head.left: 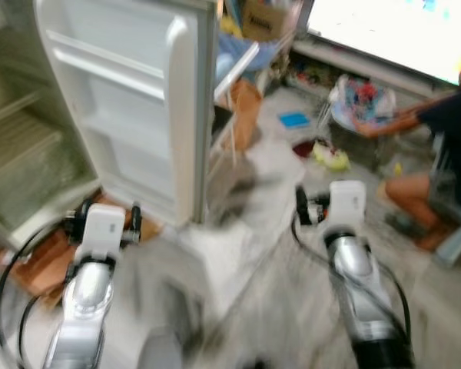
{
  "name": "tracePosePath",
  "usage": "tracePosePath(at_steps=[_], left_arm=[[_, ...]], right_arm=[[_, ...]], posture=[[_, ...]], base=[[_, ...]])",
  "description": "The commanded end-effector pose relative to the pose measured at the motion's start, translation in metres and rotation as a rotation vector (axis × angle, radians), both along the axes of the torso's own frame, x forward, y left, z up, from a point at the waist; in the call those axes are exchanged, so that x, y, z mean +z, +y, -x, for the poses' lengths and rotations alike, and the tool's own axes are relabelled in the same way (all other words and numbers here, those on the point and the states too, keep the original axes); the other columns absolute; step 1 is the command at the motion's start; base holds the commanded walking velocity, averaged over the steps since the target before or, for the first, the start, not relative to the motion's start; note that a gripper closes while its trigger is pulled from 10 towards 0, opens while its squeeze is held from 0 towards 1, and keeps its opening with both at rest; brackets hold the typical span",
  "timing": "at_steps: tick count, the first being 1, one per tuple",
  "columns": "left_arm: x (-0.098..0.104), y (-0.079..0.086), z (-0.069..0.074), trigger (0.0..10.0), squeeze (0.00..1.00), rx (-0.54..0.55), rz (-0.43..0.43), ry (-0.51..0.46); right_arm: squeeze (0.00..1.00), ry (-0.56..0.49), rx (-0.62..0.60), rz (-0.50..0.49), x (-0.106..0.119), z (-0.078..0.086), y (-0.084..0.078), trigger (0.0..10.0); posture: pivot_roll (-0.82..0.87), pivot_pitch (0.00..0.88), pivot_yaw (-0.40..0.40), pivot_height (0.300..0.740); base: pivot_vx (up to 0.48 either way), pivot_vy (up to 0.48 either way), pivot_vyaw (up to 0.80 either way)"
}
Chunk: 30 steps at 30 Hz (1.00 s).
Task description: Restocking fridge
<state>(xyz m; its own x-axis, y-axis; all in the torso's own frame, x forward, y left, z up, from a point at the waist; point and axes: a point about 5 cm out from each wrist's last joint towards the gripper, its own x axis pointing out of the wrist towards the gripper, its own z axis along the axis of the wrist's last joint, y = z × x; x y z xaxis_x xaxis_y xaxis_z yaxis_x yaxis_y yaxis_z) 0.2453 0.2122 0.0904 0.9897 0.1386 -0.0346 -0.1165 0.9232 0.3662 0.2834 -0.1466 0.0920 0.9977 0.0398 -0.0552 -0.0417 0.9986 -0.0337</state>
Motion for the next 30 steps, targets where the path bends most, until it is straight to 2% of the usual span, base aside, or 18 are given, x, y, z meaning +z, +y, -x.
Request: tracePosePath(at_steps=[1,5,10,16,20,24,30], left_arm=[[-0.001,-0.008,-0.002,10.0,0.00,-0.013,-0.002,0.003],[-0.001,-0.006,-0.003,10.0,0.00,0.007,-0.018,0.005],[0.001,-0.007,-0.005,10.0,0.00,0.016,-0.008,-0.011],[-0.001,-0.005,-0.004,10.0,0.00,0.040,0.020,-0.013],[-0.002,-0.002,-0.006,10.0,0.00,0.027,0.014,-0.003],[0.001,0.000,-0.016,10.0,0.00,-0.003,0.006,-0.024],[0.007,0.001,-0.033,10.0,0.00,-0.003,-0.008,-0.049]], right_arm=[[0.00,-0.016,-0.024,0.008,0.005,-0.001,-0.011,10.0],[0.00,-0.020,0.000,0.023,0.004,-0.002,-0.009,10.0],[0.00,-0.029,0.018,0.037,0.005,-0.001,-0.005,10.0],[0.00,-0.025,0.015,0.017,0.004,-0.001,-0.006,10.0],[0.00,-0.022,0.005,-0.005,0.002,-0.003,-0.006,10.0],[0.00,-0.028,0.009,-0.018,0.004,-0.006,-0.002,10.0],[0.00,-0.028,0.041,-0.001,0.003,-0.002,0.001,10.0]], posture=[[0.08,0.100,-0.125,0.740],[0.08,0.100,-0.125,0.740],[0.08,0.100,-0.124,0.740],[0.08,0.083,-0.110,0.740],[0.09,0.066,-0.098,0.740],[0.09,0.060,-0.090,0.740],[0.07,0.070,-0.099,0.740]], base=[[0.000,-0.458,0.00],[0.000,-0.439,0.00],[0.147,-0.376,0.74],[0.000,0.000,0.80],[0.000,0.000,0.29],[0.074,0.000,0.00],[0.452,0.000,0.00]])
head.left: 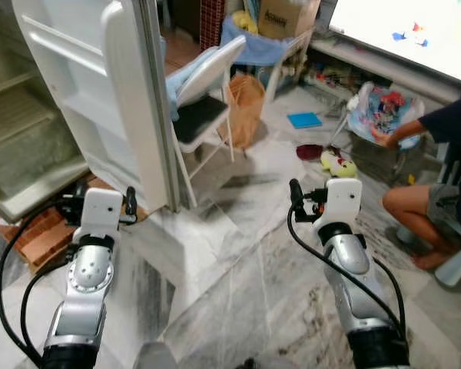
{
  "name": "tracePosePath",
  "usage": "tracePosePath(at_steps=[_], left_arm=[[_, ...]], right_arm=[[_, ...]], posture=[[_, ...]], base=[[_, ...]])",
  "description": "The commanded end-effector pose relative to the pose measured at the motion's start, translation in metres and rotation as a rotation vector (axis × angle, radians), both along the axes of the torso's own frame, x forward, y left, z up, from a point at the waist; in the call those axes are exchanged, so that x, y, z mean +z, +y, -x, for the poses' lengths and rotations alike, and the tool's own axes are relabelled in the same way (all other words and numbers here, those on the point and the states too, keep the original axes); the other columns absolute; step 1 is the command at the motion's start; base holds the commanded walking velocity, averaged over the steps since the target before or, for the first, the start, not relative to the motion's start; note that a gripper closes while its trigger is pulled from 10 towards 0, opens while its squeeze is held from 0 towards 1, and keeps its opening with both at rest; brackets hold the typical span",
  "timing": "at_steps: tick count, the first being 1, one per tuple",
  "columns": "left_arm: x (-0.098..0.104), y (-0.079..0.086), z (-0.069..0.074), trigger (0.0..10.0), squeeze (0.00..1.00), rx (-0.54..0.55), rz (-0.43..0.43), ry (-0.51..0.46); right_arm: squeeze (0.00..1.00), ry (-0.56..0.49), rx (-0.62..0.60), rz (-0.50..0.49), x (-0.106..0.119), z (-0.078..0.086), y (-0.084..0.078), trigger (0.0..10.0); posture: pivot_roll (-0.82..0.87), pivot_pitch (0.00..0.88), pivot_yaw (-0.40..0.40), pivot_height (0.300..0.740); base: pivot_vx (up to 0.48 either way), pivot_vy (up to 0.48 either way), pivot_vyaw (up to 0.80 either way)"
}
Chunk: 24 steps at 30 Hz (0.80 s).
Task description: Restocking fridge
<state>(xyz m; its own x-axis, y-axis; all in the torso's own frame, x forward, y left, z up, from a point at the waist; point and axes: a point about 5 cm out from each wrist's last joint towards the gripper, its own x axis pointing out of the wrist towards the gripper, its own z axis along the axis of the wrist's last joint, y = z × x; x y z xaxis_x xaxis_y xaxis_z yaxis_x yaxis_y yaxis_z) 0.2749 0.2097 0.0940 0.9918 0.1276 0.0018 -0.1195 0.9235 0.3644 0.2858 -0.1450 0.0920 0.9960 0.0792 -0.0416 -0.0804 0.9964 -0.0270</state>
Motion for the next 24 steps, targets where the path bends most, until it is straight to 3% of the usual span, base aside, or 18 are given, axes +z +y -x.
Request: tracePosePath(at_steps=[1,15,24], left_arm=[[0.005,0.004,-0.008,10.0,0.00,0.013,0.001,-0.019],[0.003,-0.001,-0.022,10.0,0.00,-0.008,0.006,-0.024],[0.001,-0.003,-0.024,10.0,0.00,0.002,0.000,-0.024]], right_arm=[[0.00,-0.014,0.006,0.008,0.002,0.002,-0.001,10.0],[0.00,-0.016,0.014,0.021,0.003,0.003,-0.002,10.0],[0.00,-0.013,0.014,0.022,0.002,0.004,-0.001,10.0]], posture=[[0.07,0.072,-0.100,0.740],[0.06,0.080,-0.106,0.740],[0.06,0.086,-0.103,0.740]], base=[[0.480,0.000,0.00],[0.480,0.000,0.00],[0.480,0.000,0.00]])
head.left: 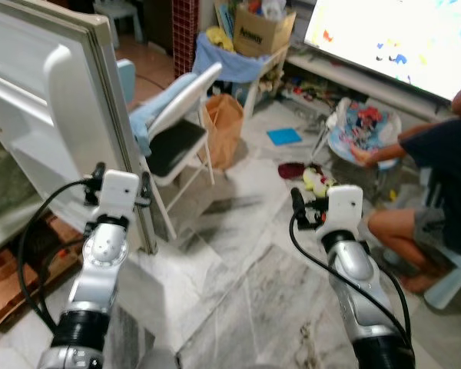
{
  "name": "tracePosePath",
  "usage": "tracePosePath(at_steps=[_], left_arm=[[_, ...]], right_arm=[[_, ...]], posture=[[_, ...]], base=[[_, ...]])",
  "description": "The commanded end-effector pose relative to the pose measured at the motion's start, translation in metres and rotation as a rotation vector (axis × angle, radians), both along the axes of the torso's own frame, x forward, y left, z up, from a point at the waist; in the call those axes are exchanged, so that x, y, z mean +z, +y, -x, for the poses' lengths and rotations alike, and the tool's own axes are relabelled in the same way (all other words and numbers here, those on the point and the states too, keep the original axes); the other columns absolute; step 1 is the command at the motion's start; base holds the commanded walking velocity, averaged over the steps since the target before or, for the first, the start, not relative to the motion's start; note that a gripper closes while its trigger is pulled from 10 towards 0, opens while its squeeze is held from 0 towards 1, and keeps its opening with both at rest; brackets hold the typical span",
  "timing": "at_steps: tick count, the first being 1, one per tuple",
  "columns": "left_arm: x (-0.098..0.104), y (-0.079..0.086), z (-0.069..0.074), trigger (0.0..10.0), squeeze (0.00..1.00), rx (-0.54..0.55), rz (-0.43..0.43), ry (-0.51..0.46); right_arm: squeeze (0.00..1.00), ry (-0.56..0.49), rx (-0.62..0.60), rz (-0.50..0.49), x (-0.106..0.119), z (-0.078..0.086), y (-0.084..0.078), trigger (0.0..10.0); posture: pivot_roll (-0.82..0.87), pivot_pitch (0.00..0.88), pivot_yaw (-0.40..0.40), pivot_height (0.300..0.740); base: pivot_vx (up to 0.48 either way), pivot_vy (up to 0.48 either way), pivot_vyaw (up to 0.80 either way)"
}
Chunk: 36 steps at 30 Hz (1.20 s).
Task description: Restocking fridge
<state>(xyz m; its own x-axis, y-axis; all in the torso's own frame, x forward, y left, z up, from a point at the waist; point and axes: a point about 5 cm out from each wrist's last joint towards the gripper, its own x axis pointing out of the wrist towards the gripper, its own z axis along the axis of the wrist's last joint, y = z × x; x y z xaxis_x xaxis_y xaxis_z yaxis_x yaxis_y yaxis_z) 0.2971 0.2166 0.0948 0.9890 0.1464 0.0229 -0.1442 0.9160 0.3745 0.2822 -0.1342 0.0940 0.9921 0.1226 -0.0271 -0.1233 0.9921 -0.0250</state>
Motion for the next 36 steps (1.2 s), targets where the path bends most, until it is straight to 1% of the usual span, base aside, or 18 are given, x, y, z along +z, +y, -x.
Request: tracePosePath(at_steps=[1,3,6,9,13,16,18,23,24,25,26,28,29,30,31,32,33,36], left_arm=[[-0.001,-0.008,-0.002,10.0,0.00,0.004,0.015,-0.005],[0.000,-0.006,-0.002,10.0,0.00,0.037,0.012,-0.015],[-0.001,-0.006,-0.003,10.0,0.00,0.037,0.007,-0.006],[-0.002,-0.008,-0.003,10.0,0.00,0.017,0.019,-0.002],[-0.008,-0.016,-0.013,10.0,0.00,-0.055,0.037,0.062],[-0.002,-0.026,-0.020,10.0,0.00,-0.125,0.034,0.044],[0.003,-0.031,-0.023,10.0,0.00,-0.169,0.030,0.028],[0.007,-0.027,-0.020,10.0,0.00,-0.158,0.042,-0.005],[0.007,-0.026,-0.017,10.0,0.00,-0.170,0.047,-0.008],[0.006,-0.028,-0.010,10.0,0.00,-0.215,0.047,-0.013],[0.006,-0.029,-0.006,10.0,0.00,-0.239,0.045,-0.014],[0.006,-0.032,0.010,10.0,0.00,-0.325,0.009,-0.006],[0.006,-0.032,0.010,10.0,0.00,-0.325,0.009,-0.006],[0.006,-0.033,0.014,10.0,0.00,-0.339,0.008,-0.003],[0.006,-0.032,0.023,10.0,0.00,-0.362,-0.001,0.009],[0.006,-0.032,0.023,10.0,0.00,-0.362,-0.001,0.009],[0.006,-0.030,0.034,10.0,0.00,-0.380,-0.011,0.018],[0.006,-0.030,0.044,10.0,0.00,-0.399,-0.005,0.032]], right_arm=[[0.00,0.001,-0.030,0.025,0.000,0.000,-0.012,10.0],[0.00,0.002,-0.031,0.024,0.000,0.001,-0.012,10.0],[0.00,0.003,-0.032,0.023,-0.001,0.001,-0.013,10.0],[0.00,0.004,-0.032,0.023,0.000,0.001,-0.012,10.0],[0.00,0.006,-0.028,0.022,-0.001,0.000,-0.011,10.0],[0.00,0.004,-0.026,0.022,-0.001,0.000,-0.010,10.0],[0.00,0.003,-0.029,0.021,-0.001,0.000,-0.011,10.0],[0.00,0.004,-0.037,0.020,-0.002,0.001,-0.012,10.0],[0.00,0.004,-0.038,0.020,-0.002,0.001,-0.012,10.0],[0.00,0.004,-0.040,0.020,-0.002,0.001,-0.012,10.0],[0.00,0.004,-0.041,0.020,-0.002,0.001,-0.012,10.0],[0.00,0.003,-0.042,0.020,-0.002,0.002,-0.012,10.0],[0.00,0.003,-0.042,0.020,-0.002,0.002,-0.012,10.0],[0.00,0.002,-0.042,0.020,-0.002,0.001,-0.012,10.0],[0.00,0.000,-0.042,0.019,-0.002,0.001,-0.013,10.0],[0.00,0.000,-0.042,0.019,-0.002,0.001,-0.013,10.0],[0.00,-0.003,-0.046,0.010,-0.001,0.000,-0.013,10.0],[0.00,-0.005,-0.056,0.015,-0.001,-0.002,-0.014,10.0]], posture=[[0.05,0.086,-0.102,0.740],[0.06,0.087,-0.101,0.740],[0.06,0.087,-0.102,0.740],[0.06,0.087,-0.105,0.740],[0.07,0.086,-0.107,0.740],[0.06,0.084,-0.103,0.740],[0.06,0.082,-0.100,0.740],[0.06,0.082,-0.098,0.740],[0.06,0.082,-0.098,0.740],[0.06,0.084,-0.093,0.740],[0.06,0.084,-0.093,0.740],[0.06,0.087,-0.096,0.740],[0.06,0.087,-0.096,0.740],[0.07,0.089,-0.098,0.740],[0.08,0.091,-0.100,0.740],[0.08,0.091,-0.100,0.740],[0.08,0.091,-0.101,0.740],[0.09,0.092,-0.102,0.740]], base=[[0.349,0.000,0.00],[0.276,0.000,0.00],[0.094,0.000,0.00],[0.000,0.000,0.00],[0.000,0.000,0.00],[0.000,0.000,0.00],[0.000,0.000,0.00],[0.000,0.000,0.00],[0.000,0.000,0.00],[0.000,0.000,0.00],[0.000,0.000,0.00],[0.000,0.000,0.00],[0.000,0.000,0.00],[0.000,0.000,0.00],[0.000,0.000,0.00],[0.000,0.000,0.00],[0.000,0.000,0.00],[0.000,0.000,0.00]])
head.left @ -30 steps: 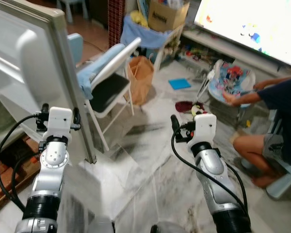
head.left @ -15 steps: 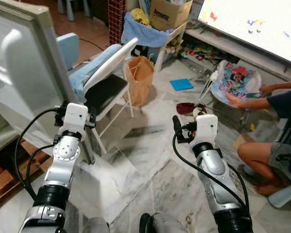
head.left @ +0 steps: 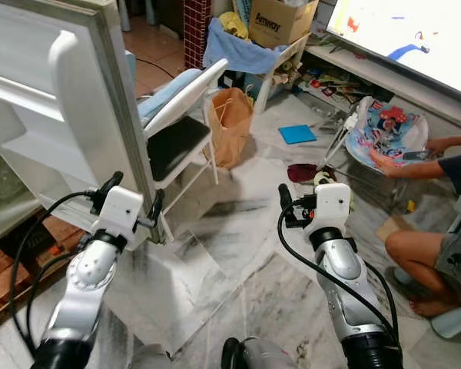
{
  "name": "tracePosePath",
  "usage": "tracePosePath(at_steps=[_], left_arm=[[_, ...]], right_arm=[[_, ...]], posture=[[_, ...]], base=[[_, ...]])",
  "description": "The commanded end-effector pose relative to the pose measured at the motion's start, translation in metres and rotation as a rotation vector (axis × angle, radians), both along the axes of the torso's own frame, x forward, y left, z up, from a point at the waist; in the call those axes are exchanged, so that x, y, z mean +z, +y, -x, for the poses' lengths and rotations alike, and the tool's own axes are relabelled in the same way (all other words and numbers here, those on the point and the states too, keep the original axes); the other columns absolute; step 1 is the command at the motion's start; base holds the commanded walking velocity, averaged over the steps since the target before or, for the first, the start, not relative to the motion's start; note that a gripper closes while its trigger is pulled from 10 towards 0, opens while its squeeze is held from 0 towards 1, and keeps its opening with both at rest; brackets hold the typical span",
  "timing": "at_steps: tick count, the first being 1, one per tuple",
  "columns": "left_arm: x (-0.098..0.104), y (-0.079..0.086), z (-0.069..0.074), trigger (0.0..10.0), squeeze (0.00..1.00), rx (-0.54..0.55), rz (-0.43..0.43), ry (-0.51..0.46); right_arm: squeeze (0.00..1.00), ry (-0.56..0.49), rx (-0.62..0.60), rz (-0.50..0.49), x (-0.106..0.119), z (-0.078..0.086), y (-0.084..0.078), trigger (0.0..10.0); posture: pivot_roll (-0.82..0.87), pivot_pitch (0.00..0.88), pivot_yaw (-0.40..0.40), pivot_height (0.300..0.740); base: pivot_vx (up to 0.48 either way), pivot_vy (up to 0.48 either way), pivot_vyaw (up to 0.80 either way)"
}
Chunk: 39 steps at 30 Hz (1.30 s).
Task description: Restocking fridge
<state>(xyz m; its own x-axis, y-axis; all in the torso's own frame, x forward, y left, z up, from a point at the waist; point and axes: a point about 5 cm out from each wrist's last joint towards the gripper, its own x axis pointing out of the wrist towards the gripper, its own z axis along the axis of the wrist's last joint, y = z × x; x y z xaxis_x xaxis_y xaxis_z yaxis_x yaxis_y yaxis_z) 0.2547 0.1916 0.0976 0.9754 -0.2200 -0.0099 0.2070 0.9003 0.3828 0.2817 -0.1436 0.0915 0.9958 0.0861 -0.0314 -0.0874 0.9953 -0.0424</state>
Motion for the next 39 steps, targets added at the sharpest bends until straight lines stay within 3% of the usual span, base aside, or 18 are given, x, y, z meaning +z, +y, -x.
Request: tracePosePath(at_steps=[1,10,15,26,28,31,32,34,35,39], left_arm=[[0.004,-0.005,0.004,10.0,0.00,-0.032,0.007,0.004],[0.010,-0.008,0.014,10.0,0.00,-0.004,-0.005,0.005],[0.008,0.001,0.017,10.0,0.00,0.025,0.021,0.027],[0.000,-0.004,0.008,10.0,0.00,0.087,0.051,0.058],[-0.008,-0.010,0.006,10.0,0.00,0.067,0.063,0.083],[-0.008,-0.012,0.005,10.0,0.00,0.058,0.060,0.082],[-0.011,-0.018,-0.002,10.0,0.00,0.020,0.025,0.074],[-0.011,-0.018,-0.002,10.0,0.00,0.020,0.025,0.074],[-0.012,-0.021,-0.010,10.0,0.00,-0.003,0.008,0.072],[-0.005,-0.017,-0.025,10.0,0.00,-0.003,0.031,0.061]], right_arm=[[0.00,-0.009,-0.024,-0.001,0.001,-0.003,-0.005,10.0],[0.00,-0.029,-0.082,0.029,0.011,-0.002,-0.021,10.0],[0.00,-0.035,-0.109,0.038,0.015,0.005,-0.029,10.0],[0.00,0.005,-0.159,0.032,0.003,0.020,-0.032,10.0],[0.00,0.002,-0.207,0.020,0.001,0.022,-0.039,10.0],[0.00,0.000,-0.220,0.017,0.000,0.022,-0.041,10.0],[0.00,-0.012,-0.248,0.006,-0.001,0.023,-0.044,10.0],[0.00,-0.012,-0.248,0.006,-0.001,0.023,-0.044,10.0],[0.00,-0.015,-0.250,0.014,-0.003,0.022,-0.044,10.0],[0.00,-0.016,-0.252,0.044,-0.004,0.018,-0.046,10.0]], posture=[[0.09,0.093,-0.101,0.740],[0.09,0.109,-0.069,0.740],[0.06,0.115,-0.061,0.740],[0.01,0.091,-0.032,0.740],[-0.01,0.056,0.008,0.740],[-0.01,0.056,0.008,0.740],[-0.02,0.017,0.047,0.740],[-0.02,0.017,0.047,0.740],[-0.04,0.002,0.067,0.740],[-0.05,0.012,0.063,0.740]], base=[[0.000,0.000,0.00],[0.000,0.000,-0.44],[0.000,-0.284,-0.80],[0.000,-0.077,-0.80],[0.000,0.000,-0.80],[0.000,0.000,-0.80],[0.000,0.000,0.00],[0.000,0.000,0.00],[0.000,0.000,0.00],[0.000,0.000,0.00]])
